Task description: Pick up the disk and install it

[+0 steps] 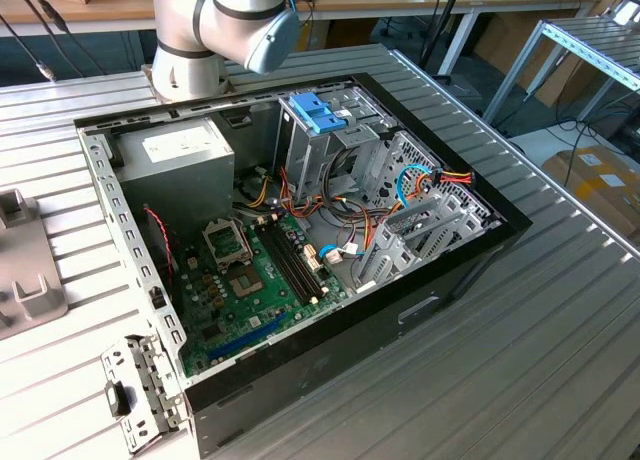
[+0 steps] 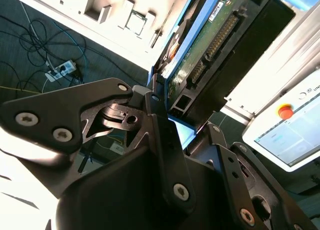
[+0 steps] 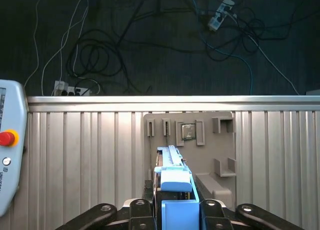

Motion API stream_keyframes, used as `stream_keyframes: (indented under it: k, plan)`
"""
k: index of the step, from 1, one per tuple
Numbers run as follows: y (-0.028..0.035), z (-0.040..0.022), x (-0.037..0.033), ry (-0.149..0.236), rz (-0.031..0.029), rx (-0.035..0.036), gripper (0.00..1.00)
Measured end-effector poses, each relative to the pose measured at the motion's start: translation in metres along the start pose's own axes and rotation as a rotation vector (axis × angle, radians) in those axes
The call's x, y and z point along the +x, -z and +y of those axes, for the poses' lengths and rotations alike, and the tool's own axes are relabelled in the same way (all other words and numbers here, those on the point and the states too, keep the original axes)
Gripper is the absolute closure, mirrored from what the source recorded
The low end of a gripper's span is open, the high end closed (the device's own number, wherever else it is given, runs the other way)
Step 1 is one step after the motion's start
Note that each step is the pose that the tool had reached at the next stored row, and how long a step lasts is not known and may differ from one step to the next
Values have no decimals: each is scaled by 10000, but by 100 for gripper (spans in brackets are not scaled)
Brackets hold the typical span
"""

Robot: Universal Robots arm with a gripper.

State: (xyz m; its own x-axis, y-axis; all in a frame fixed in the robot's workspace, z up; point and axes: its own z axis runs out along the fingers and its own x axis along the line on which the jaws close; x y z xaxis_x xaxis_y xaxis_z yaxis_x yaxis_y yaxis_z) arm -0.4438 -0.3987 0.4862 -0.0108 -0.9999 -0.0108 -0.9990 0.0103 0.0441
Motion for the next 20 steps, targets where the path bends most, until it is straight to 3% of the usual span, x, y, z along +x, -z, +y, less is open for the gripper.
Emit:
stream_keyframes:
  k: [20]
  plan:
    - [6,-174,-2,0,3,0,63]
